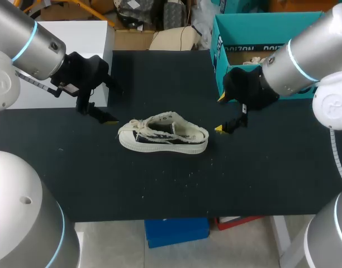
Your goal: Take the shoe out of the shoebox, open the shoe tongue, remove and reinsert the insole, then place the shoe into the shoebox
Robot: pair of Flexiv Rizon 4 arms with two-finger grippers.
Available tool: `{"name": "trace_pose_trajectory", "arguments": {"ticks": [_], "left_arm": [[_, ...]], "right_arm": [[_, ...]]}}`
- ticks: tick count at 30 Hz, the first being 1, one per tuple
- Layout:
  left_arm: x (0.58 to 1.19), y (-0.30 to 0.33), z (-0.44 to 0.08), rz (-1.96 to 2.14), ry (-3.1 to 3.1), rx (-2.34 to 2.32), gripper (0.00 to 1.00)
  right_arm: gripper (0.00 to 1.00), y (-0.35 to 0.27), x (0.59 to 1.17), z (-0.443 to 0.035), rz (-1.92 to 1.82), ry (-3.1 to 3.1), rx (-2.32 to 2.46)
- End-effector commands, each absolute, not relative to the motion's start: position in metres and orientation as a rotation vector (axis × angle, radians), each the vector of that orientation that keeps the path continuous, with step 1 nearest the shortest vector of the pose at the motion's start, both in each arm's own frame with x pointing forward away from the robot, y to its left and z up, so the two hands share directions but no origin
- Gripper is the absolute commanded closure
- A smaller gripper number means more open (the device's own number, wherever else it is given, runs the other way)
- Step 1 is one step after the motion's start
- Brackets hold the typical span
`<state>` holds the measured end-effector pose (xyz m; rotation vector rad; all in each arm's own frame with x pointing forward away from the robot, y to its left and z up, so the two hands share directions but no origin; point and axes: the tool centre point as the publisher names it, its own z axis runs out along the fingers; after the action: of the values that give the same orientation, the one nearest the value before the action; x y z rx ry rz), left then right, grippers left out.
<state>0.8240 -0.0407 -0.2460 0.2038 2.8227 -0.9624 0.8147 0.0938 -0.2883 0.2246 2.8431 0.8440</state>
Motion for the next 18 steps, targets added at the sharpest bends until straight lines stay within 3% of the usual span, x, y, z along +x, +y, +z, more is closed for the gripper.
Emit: {"name": "trace_pose_trajectory", "arguments": {"ticks": [1,18], "left_arm": [[0.824,-0.041,-0.248,-0.964,2.817,0.205,0.00],[0.824,-0.041,-0.248,-0.964,2.817,0.205,0.00]], "right_arm": [[0.00,0.112,0.813,-0.316,0.911,2.772,0.266],[0.00,0.141,0.842,-0.360,1.104,2.621,0.236]]}}
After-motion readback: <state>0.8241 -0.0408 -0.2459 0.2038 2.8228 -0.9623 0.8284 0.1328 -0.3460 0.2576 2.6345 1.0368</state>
